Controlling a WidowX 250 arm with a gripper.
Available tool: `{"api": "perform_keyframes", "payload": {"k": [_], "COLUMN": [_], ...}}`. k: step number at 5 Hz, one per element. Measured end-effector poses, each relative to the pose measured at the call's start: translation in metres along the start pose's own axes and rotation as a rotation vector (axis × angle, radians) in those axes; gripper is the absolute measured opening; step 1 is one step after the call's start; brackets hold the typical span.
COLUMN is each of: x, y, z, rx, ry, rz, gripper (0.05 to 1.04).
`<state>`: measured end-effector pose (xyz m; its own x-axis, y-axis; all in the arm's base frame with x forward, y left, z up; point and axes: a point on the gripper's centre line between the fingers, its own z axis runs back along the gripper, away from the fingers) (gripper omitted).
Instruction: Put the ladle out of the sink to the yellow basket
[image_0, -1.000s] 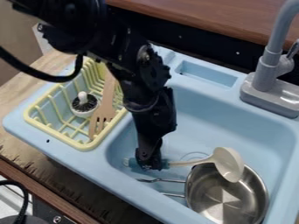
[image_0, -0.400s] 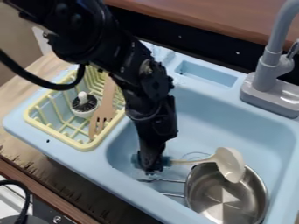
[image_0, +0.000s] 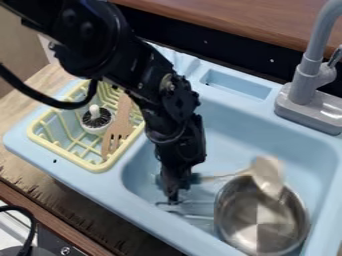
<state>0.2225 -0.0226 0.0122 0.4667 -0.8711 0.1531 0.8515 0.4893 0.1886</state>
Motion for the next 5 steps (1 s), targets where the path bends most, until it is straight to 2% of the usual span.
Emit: {"api": "perform_keyframes", "payload": {"k": [1, 2, 5], "x": [-0.001, -0.005, -0.003], "y": [0.0, 0.0, 0.0], "z": [0.0, 0.005, 0.032], "rx": [-0.001, -0.021, -0.04], "ry": [0.001, -0.007, -0.065], "rz": [0.009, 0.03, 0.054], "gripper": [0.177, 0.177, 0.176]}}
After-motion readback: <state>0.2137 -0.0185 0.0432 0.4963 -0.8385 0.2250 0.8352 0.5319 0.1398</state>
